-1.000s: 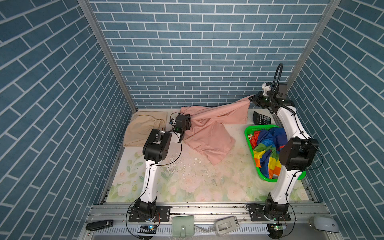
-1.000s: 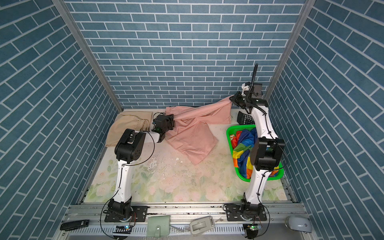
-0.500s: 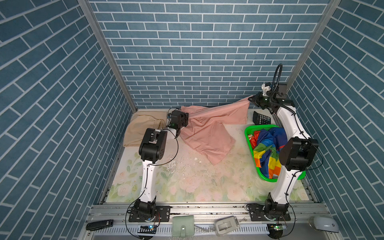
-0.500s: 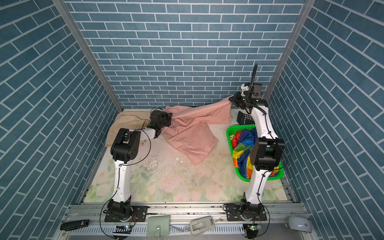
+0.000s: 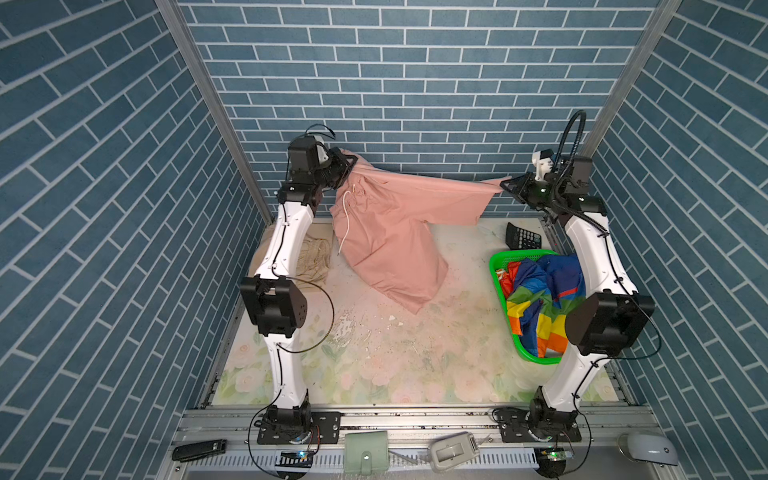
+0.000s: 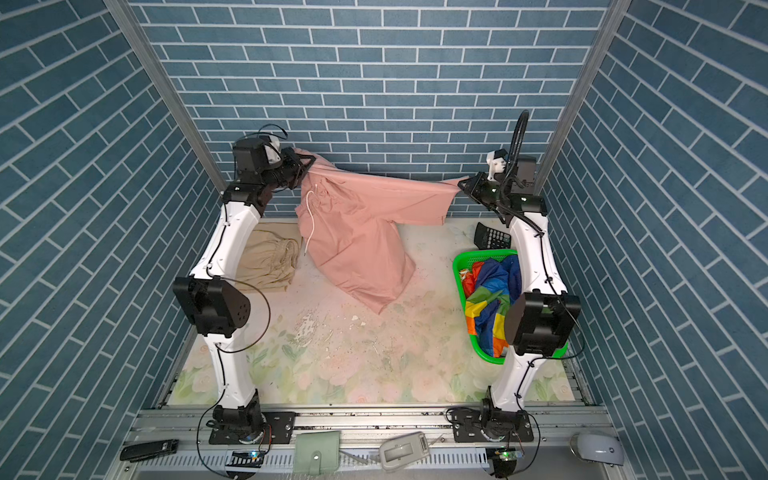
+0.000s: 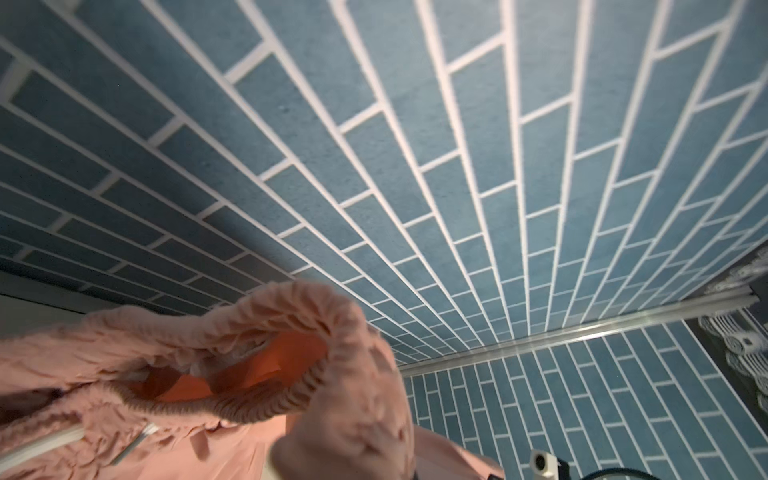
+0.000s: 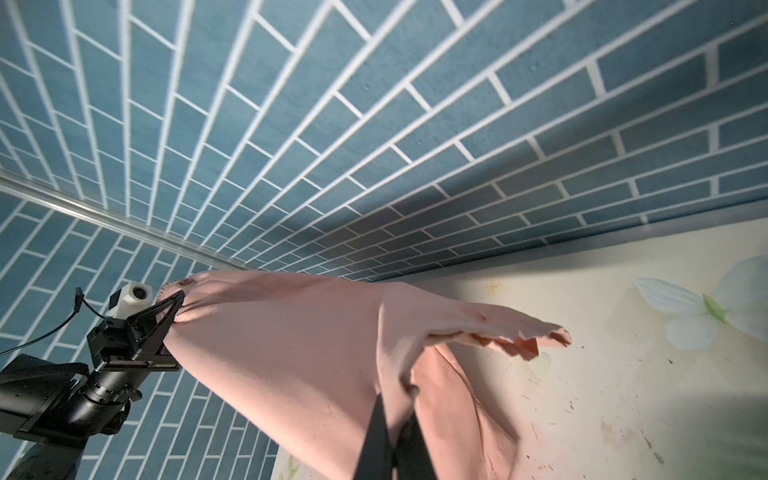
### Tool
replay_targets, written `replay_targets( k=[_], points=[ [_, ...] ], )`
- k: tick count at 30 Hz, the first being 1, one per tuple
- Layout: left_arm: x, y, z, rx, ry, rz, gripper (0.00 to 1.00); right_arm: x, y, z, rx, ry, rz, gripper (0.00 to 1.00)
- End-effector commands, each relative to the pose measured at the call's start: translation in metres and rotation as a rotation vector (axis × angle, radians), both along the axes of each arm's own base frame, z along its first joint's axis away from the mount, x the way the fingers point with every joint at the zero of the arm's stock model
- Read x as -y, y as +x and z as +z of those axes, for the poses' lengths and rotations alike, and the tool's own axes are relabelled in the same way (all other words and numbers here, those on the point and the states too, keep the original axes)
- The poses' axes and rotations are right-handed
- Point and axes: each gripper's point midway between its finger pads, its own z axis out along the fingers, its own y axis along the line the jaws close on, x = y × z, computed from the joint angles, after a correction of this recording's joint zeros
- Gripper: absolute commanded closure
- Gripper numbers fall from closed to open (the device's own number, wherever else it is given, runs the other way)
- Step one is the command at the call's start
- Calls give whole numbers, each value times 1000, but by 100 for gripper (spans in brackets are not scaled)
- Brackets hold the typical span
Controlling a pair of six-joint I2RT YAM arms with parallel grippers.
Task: Fold and stack the shorts
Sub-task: 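Lift the pink shorts high with both grippers and shake them out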
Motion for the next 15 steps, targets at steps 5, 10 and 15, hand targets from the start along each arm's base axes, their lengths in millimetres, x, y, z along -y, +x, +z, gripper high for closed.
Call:
replay_targets(
  k=[5,10,15],
  points=[
    [-25,-109,130,244,105,57,100,18,-107,170,417,-6,-31,100],
    [-32,-200,217,430,44,76,100,31,-196,248,641,-24,-69,100],
    [-48,-274,273,554,6,138,100,53,-220,284,694,8,-131,100]
  ],
)
